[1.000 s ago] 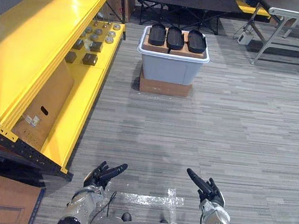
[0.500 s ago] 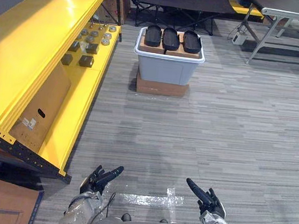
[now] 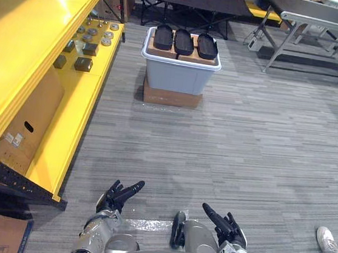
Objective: Walk over and take three plastic housings, then place them on the shelf
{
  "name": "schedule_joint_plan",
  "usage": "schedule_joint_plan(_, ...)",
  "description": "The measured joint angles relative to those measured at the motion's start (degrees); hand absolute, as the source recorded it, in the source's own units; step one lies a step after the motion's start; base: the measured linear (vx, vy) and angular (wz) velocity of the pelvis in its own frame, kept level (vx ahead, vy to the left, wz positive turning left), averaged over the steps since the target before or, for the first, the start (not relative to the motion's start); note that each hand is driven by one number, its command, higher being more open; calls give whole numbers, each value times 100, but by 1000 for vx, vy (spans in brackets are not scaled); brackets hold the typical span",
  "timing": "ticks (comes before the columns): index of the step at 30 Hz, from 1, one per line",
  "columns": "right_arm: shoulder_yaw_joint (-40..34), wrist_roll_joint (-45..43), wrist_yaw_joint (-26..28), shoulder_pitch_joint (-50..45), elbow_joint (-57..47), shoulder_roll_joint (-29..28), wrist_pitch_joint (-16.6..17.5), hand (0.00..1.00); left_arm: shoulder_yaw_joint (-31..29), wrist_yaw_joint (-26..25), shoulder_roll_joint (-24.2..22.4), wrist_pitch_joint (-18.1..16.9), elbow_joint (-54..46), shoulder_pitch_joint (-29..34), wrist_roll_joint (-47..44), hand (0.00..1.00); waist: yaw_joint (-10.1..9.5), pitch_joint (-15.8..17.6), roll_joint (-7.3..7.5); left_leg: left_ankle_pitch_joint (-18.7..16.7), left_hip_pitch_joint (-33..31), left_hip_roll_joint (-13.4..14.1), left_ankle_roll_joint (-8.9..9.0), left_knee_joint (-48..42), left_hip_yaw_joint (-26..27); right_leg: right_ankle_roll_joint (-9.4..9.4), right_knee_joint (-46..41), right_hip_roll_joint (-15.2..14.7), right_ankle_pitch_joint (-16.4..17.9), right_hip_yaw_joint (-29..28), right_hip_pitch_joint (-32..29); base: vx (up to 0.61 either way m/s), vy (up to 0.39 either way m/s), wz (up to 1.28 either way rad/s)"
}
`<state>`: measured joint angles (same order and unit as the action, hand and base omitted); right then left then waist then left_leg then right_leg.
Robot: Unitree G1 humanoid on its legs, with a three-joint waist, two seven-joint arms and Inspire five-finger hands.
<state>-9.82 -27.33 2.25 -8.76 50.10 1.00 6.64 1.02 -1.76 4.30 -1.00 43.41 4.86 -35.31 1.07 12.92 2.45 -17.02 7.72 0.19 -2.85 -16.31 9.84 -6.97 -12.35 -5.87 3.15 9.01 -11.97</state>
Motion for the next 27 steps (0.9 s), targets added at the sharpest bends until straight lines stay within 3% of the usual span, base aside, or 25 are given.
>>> schedule_joint_plan(2, -96, -4, 7, -18, 53, -3, 29, 100, 10, -37, 7, 15, 4, 28, 4, 100, 12, 68, 14, -282, 300, 26, 190, -26, -35, 183, 253, 4, -184, -8, 217, 326, -173, 11)
schedule_joint_plan(3, -106, -8, 10, -32, 57, 6, 31, 100, 11, -44, 1, 32, 7, 41, 11, 100, 15, 39, -39, -434, 399, 118, 289, -44, -45, 419, 78, 54, -355, 45, 226, 446, -273, 10)
schedule_joint_plan(5, -123, 5, 42, -89, 10, 121, 30, 100, -5, -43, -43, 119, 2, 148, 23, 100, 60, -193, -323, -627, 605, 508, 705, 75, -8, 696, -304, 363, -227, 275, 214, 492, -256, 2)
schedule_joint_plan(6, -85, 10, 107, -128, -55, 150, 54, 100, -212, 10, -92, 139, -28, 348, 18, 100, 49, -409, -357, -591, 286, 759, 836, -976, -63, 886, -402, 544, -232, 381, 257, 481, -225, -7)
schedule_joint_plan(7, -81, 10, 109, -115, -48, 148, 53, 100, -318, 21, -111, 168, -18, 340, 19, 100, 65, -377, -446, -462, -101, 923, 912, -1836, -103, 1019, -449, 631, -223, 381, 280, 605, -292, -16)
schedule_joint_plan(8, -82, 23, 154, -85, -62, 216, 59, 100, -433, 24, -215, 254, -4, 354, 24, 100, 30, -376, -495, 335, -845, 1303, 747, -3429, -136, 1185, -240, 853, -119, 365, 586, 397, -230, -19)
schedule_joint_plan(10, -100, 167, 125, -27, -5, 235, 71, 100, -542, 140, -224, 244, -24, 366, 88, 100, -89, -228, -575, 318, -1533, 1417, 766, -4518, -383, 1350, 77, 1026, -45, 309, 1161, 542, -232, -26)
schedule_joint_plan(12, -90, 234, 126, 119, 220, 267, 81, 100, -645, 272, -225, 240, 7, 291, 54, 100, -186, -146, -445, 162, -1826, 1002, 775, -3984, -439, 1394, 314, 1000, 18, 123, 1670, 538, -186, -52)
schedule_joint_plan(13, -90, 233, 125, 243, 212, 276, 150, 100, -650, 396, -247, 156, 45, 332, 73, 100, -278, -138, -431, 114, -1974, 622, 786, -2771, -479, 1334, 603, 983, 54, -140, 1958, 519, -103, -74)
schedule_joint_plan(14, -90, 232, 123, 322, 205, 272, 158, 100, -664, 442, -268, 95, 47, 365, 122, 100, -277, -138, -432, 143, -2045, 489, 790, -2180, -524, 1283, 683, 982, 84, -229, 2025, 494, -69, -79)
schedule_joint_plan(15, -89, 234, 119, 410, 166, 260, 167, 100, -759, 496, -317, 16, 44, 369, 214, 100, -281, -131, -441, 351, -2157, 306, 791, -1303, -626, 1236, 777, 985, 117, -330, 2120, 447, -15, -54)
schedule_joint_plan(16, -85, 237, 120, 502, 140, 248, 173, 100, -856, 527, -335, -38, 55, 366, 288, 100, -296, -78, -444, 805, -2269, 105, 807, -275, -795, 1186, 871, 988, 209, -462, 2277, 419, 29, -51)
schedule_joint_plan(18, -87, 236, 116, 444, 137, 306, 266, 100, -956, 584, -369, -140, 143, 401, 348, 100, -434, 0, -536, 1366, -2394, 12, 938, 715, -920, 1176, 973, 1076, 504, -661, 2644, 438, 80, -44)
schedule_joint_plan(19, -80, 237, 118, 404, 140, 332, 267, 100, -960, 584, -380, -147, 179, 429, 397, 100, -465, 0, -578, 1411, -2437, 39, 913, 776, -901, 1161, 968, 1114, 628, -707, 2771, 412, 141, -34)
schedule_joint_plan(20, -80, 236, 117, 300, 142, 337, 270, 100, -957, 593, -373, -127, 267, 548, 462, 100, -498, -11, -593, 1490, -2443, 53, 802, 755, -823, 1144, 916, 1149, 911, -771, 3027, 468, 169, -18)
schedule_joint_plan(21, -82, 232, 116, 216, 152, 264, 271, 100, -1024, 602, -256, -100, 273, 585, 418, 100, -565, -39, -429, 2070, -2450, -53, 486, 545, -725, 1006, 709, 1049, 1242, -819, 3134, 512, 171, -9)
schedule_joint_plan(22, -75, 234, 121, 191, 156, 235, 273, 100, -1010, 598, -205, -114, 277, 583, 433, 100, -565, -105, -350, 2206, -2438, -147, 317, 510, -642, 900, 489, 961, 1396, -838, 3096, 561, 125, 3)
schedule_joint_plan(23, -69, 236, 131, 234, 204, 233, 276, 100, -1010, 582, -153, -116, 342, 558, 480, 100, -569, -107, -188, 2358, -2386, -232, 87, 477, -612, 659, -484, 842, 1601, -847, 2745, 579, 118, 1)
schedule_joint_plan(24, -43, 259, 144, 369, 345, 124, 281, 100, -1031, 576, -92, -129, 346, 500, 469, 100, -567, -38, -37, 2288, -2182, -309, -48, 524, -531, 117, -2128, 678, 1490, -787, 2040, 667, 129, -4)
schedule_joint_plan(25, -32, 265, 142, 411, 433, 90, 285, 100, -1032, 571, -45, -141, 349, 467, 470, 100, -569, 0, 68, 2204, -2030, -386, -96, 566, -516, -412, -3020, 526, 1196, -679, 1637, 536, 126, -2)
schedule_joint_plan(26, 64, 280, 130, 507, 563, 19, 288, 100, -1010, 532, 13, -147, 372, 418, 492, 100, -550, 19, 218, 1974, -1766, -534, -146, 558, -512, -743, -4408, 146, 967, -492, 1009, 495, 117, 5)
schedule_joint_plan(27, 233, 312, 130, 508, 637, 1, 288, 100, -926, 471, 15, -166, 392, 383, 533, 100, -543, 29, 217, 1758, -1458, -572, -154, 485, -502, -465, -4951, -138, 1108, -284, 655, 500, 135, 9)
